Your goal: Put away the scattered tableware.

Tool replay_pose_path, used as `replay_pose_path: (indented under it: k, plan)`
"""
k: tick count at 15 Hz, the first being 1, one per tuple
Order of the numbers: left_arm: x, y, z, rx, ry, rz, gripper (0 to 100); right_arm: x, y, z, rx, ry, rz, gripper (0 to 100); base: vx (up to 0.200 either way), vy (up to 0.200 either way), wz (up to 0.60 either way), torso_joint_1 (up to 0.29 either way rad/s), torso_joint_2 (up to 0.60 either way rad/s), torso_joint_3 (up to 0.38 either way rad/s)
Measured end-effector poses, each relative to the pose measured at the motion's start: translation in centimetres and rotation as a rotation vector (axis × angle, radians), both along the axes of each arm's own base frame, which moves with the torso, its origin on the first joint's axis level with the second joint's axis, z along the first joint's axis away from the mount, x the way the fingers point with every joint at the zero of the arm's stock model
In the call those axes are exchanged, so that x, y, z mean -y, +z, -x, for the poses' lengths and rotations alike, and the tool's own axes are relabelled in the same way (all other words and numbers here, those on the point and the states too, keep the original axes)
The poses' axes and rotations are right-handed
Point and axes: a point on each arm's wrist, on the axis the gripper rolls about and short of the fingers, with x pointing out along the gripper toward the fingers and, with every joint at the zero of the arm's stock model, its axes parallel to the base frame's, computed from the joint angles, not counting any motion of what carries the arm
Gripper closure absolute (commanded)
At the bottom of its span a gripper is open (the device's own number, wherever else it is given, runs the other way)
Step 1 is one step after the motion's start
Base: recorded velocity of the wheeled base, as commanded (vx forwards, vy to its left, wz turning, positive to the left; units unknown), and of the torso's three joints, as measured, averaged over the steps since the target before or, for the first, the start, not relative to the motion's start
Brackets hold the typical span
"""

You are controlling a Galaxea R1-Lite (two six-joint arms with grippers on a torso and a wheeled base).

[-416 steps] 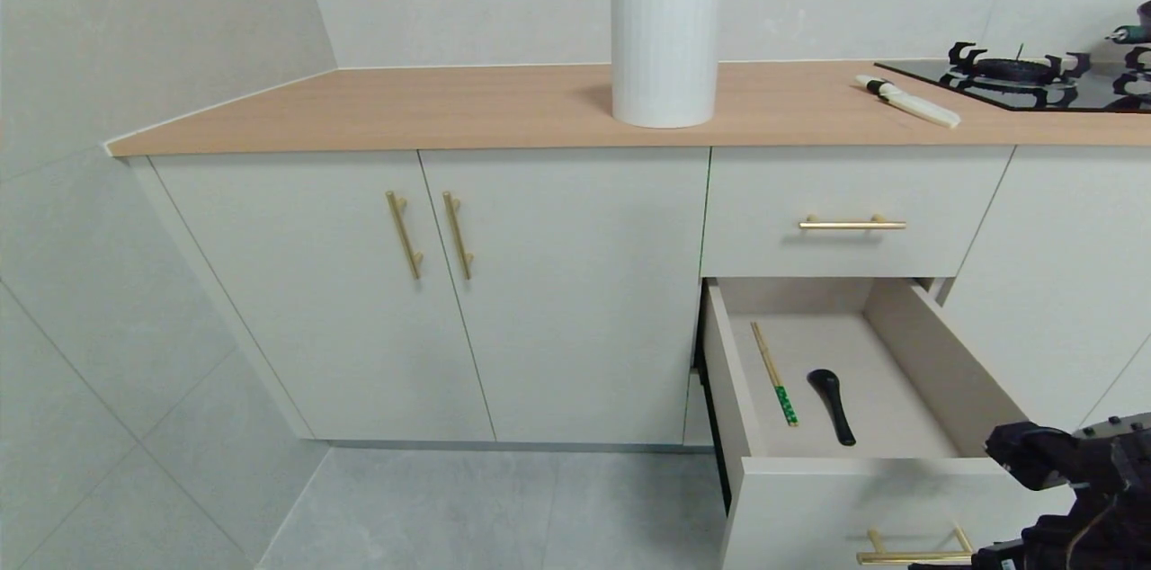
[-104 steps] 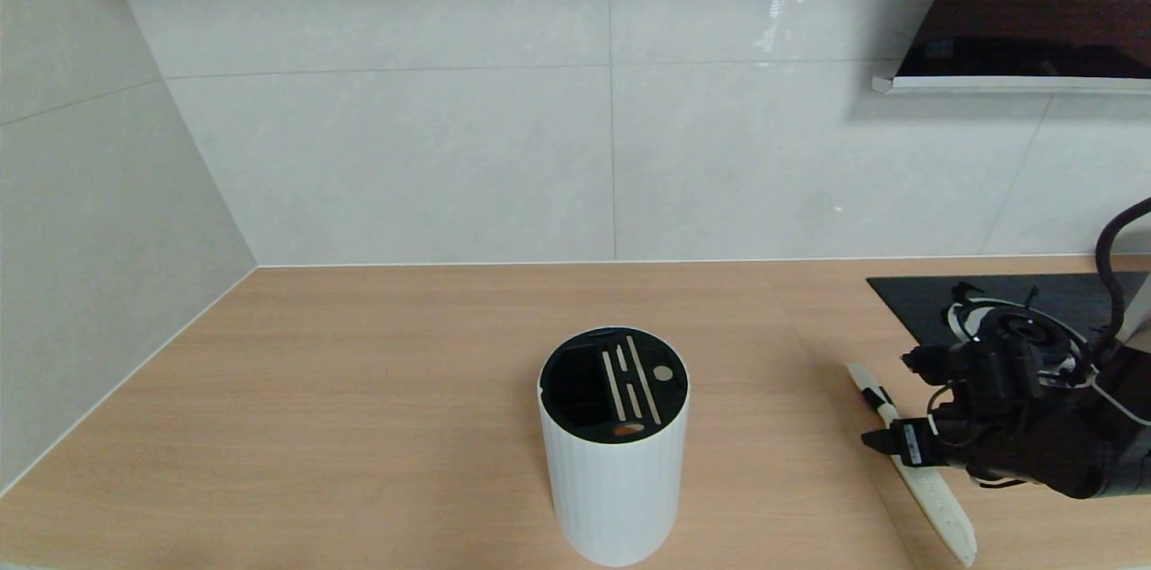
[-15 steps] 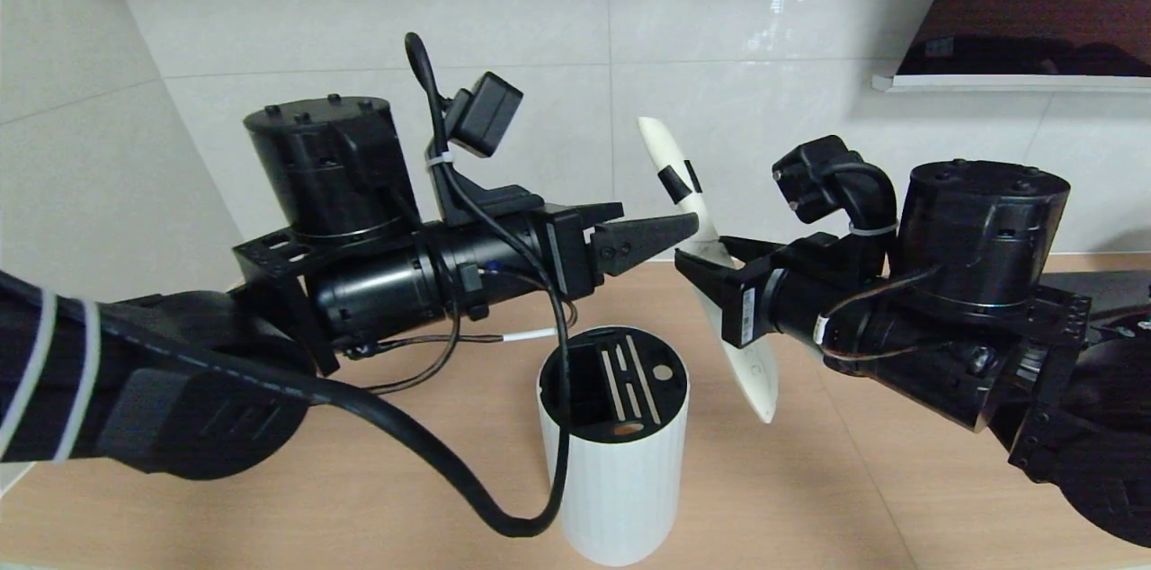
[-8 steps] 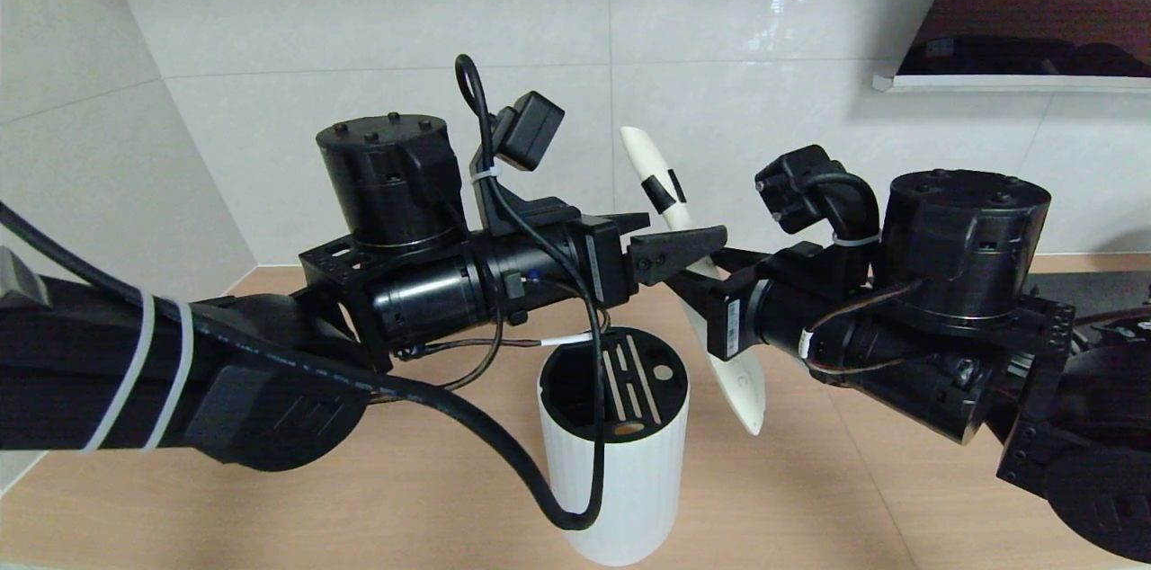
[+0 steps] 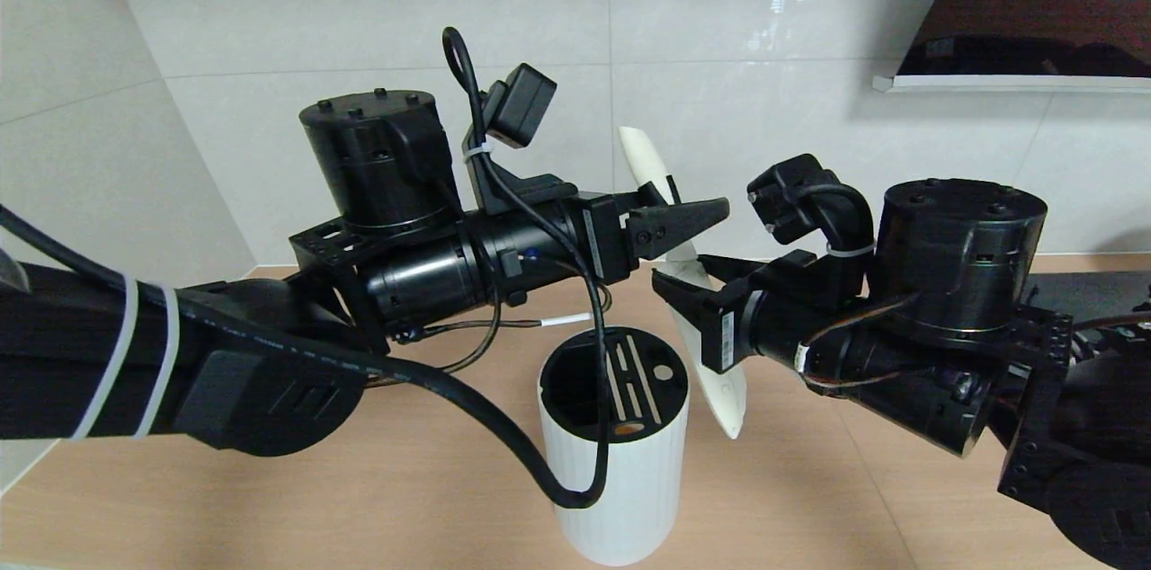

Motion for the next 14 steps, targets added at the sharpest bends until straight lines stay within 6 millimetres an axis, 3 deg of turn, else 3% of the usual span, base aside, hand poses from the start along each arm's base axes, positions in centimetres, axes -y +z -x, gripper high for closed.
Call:
replay_pose_path:
  k: [6,14]
  plan:
    - [-0.1,-0.9,-1.0,-0.019,0.021,-0.014,0,0.1,0.1,0.2,0.002,-0.005,-0.002,100,0.000,0.000,0.00,0.000,0.00,0.000]
    - [-0.1,-0.5,-1.4,-0.003,0.030,-0.004,0,-0.4,0.0,1.1,-0.001,0.026,0.002,100,0.000,0.000,0.00,0.000,0.00,0.000]
